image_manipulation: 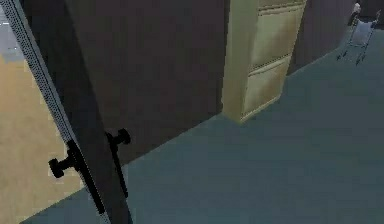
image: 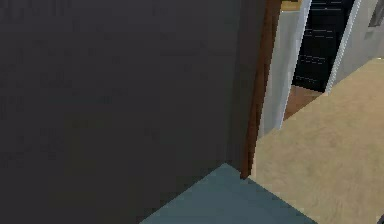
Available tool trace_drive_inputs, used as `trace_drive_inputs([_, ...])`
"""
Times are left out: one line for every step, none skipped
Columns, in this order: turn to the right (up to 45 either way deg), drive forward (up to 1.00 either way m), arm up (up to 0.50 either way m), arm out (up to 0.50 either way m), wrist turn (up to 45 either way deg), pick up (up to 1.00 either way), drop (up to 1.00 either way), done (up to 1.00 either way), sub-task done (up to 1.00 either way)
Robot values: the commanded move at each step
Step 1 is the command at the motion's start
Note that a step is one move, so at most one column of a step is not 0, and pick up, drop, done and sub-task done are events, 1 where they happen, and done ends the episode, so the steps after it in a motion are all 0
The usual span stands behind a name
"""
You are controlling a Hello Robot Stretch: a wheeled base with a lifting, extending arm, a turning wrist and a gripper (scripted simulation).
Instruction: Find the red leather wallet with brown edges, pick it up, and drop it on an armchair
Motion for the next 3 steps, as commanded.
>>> trace_drive_inputs([6.0, 0.00, 0.00, 0.00, 0.0, 0.00, 0.00, 0.00, 0.00])
trace_drive_inputs([0.0, 0.50, 0.00, 0.00, 0.0, 0.00, 0.00, 0.00, 0.00])
trace_drive_inputs([24.0, 0.00, 0.00, 0.00, 0.0, 0.00, 0.00, 0.00, 0.00])
